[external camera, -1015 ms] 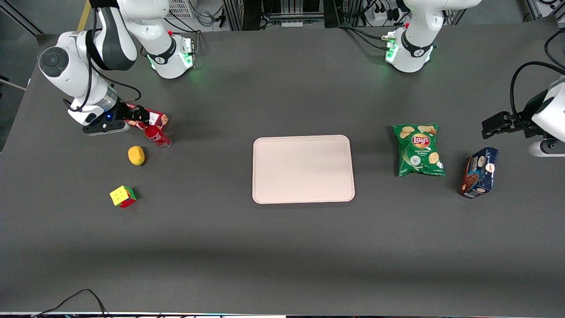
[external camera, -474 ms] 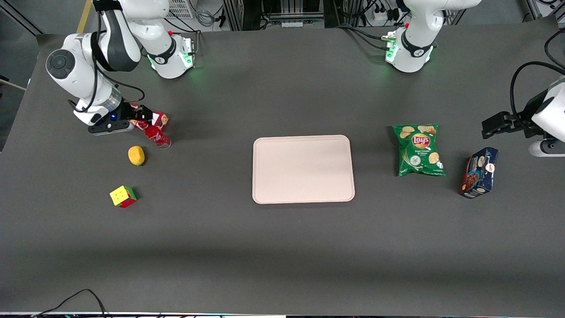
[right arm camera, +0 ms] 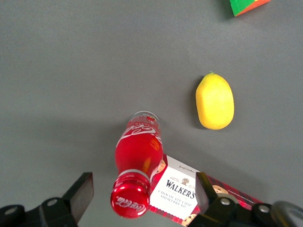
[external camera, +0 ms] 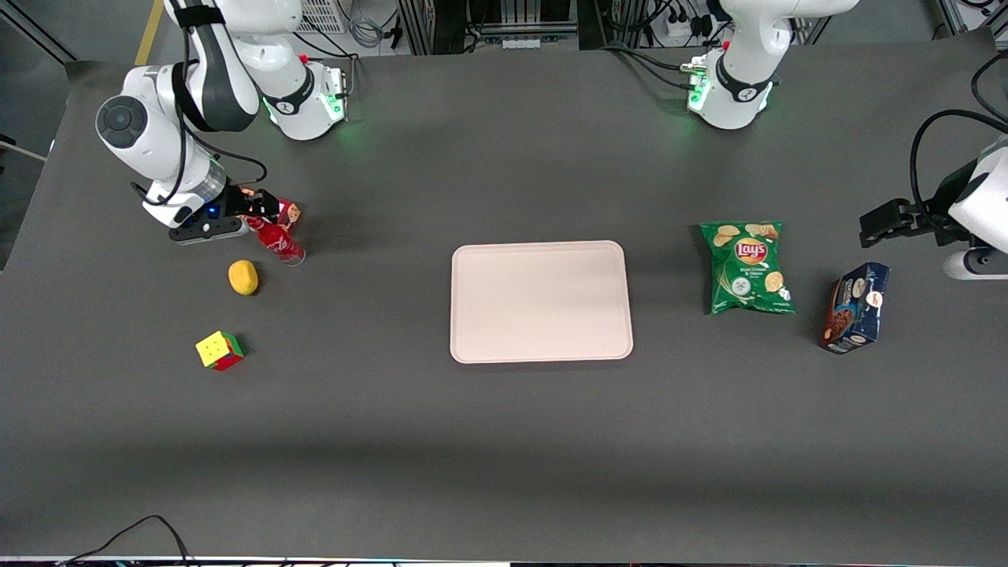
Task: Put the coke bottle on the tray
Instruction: 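Close the right gripper around the neck of the red bottle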
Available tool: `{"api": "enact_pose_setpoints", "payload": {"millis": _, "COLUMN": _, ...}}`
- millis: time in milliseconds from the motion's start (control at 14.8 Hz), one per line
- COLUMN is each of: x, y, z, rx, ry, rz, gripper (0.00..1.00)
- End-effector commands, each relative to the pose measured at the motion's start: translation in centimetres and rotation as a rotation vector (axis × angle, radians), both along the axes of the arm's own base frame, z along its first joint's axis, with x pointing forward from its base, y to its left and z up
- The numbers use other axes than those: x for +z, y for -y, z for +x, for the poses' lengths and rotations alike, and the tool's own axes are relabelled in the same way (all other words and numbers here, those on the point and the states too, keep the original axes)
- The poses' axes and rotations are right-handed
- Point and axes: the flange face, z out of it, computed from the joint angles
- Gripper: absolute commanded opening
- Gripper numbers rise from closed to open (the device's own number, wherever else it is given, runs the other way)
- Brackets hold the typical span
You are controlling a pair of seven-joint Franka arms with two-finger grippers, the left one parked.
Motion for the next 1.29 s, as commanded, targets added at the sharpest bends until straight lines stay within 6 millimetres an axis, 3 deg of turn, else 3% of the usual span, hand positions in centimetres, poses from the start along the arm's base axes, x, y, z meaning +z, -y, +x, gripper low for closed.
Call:
{"api": "enact_pose_setpoints", "payload": {"millis": 0, "x": -0.4, "y": -0.1, "z": 0.0, "rx": 0.008, "ry": 0.007, "rz": 0.013, "gripper": 0.69}}
{"api": "enact_pose_setpoints", "payload": {"millis": 609, "x": -0.3, "y": -0.5, "z": 0.0, "rx": 0.016, "ry": -0.001, "rz": 0.012, "gripper": 0.00}}
{"api": "enact_pose_setpoints", "payload": {"millis": 744, "x": 0.2, "y": -0.6, "z": 0.2, "rx": 0.016, "ry": -0.002, "rz": 0.011, "gripper": 0.00}}
{"api": "enact_pose_setpoints", "payload": {"millis": 880, "x": 2.1, "y": -0.8, "z": 0.8, "rx": 0.017, "ry": -0.001, "rz": 0.008, "gripper": 0.00}}
{"api": "enact_pose_setpoints", "payload": {"millis": 1218, "x": 11.1, "y": -2.3, "z": 3.8, "rx": 0.016, "ry": 0.023, "rz": 0.021, "gripper": 0.00}}
